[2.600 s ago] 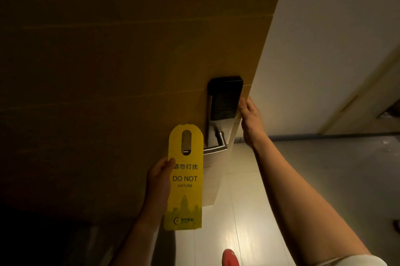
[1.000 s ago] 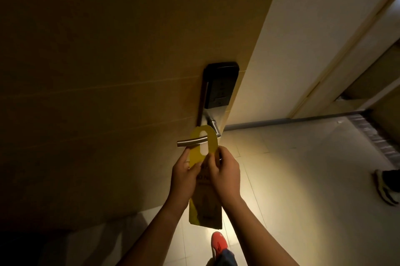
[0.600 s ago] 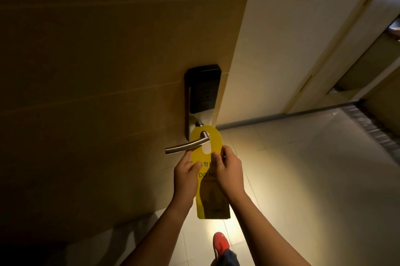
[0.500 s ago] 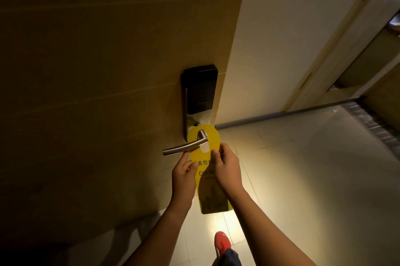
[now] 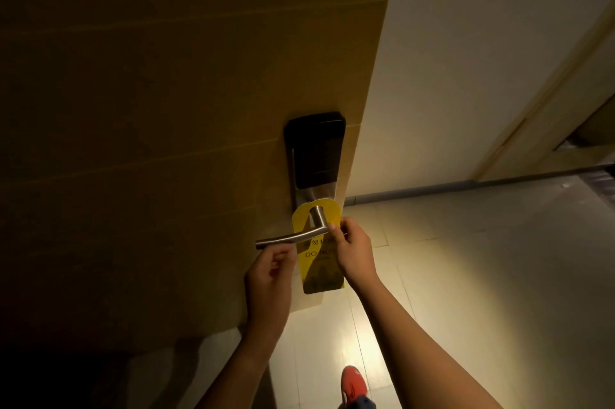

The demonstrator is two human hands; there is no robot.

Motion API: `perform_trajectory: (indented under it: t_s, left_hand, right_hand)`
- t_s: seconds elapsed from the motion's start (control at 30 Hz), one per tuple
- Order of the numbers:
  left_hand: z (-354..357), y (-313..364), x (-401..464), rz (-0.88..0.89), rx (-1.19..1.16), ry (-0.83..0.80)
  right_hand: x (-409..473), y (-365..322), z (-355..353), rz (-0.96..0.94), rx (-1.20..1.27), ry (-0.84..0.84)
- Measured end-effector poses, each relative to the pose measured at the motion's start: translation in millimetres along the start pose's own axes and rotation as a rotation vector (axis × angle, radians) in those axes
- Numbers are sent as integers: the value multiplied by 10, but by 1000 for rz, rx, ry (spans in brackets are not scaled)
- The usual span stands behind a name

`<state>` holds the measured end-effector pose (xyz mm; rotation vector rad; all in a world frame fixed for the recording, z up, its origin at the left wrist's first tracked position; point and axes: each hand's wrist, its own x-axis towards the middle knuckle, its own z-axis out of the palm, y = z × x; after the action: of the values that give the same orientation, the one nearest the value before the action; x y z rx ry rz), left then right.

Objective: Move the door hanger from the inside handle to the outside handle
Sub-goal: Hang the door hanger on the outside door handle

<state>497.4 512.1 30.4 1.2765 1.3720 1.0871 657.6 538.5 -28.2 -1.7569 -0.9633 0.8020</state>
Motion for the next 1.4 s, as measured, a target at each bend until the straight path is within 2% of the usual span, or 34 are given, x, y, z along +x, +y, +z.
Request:
perform_trajectory:
  t_s: [0.1,0.2,0.27,0.3,0.37,0.57,0.67,0.83,0.9,1.13,1.4]
  left_hand:
    - [77,198,33,196,156,35]
    - [194,336,172,400,492,96]
    - [304,366,285,384,741,28]
    - [356,375,327,322,778,-24]
    - [453,386,363,200,711,-77]
    - [571,413,390,38,555,-31]
    - [581,440,459,-70,417,-32]
    - [581,386,381,-56,434,-24]
    - [587,395,326,-48,436,-12]
    - [500,428,-25,-25,470,2]
    - [408,320,-742,101,567,106]
  right_hand:
    - [65,17,-25,-12,1,-23]
    - [136,25,-72,-2,12,-56]
    - [188,33,-111,0,11,-70]
    - [216,27,-132,-5,6,-74]
    - [282,26,-182,-21,0,-95]
    - [487,-65,-375,-75,-121,-165]
    - [705,-293,-578,-74,-21,-307]
    - [951,-863,-832,-307,126,-593]
    - [971,-997,-836,-333,154,-658]
    - [695,-905,-785,-301,177,-579]
    - [72,-765,-970,-319,180,-601]
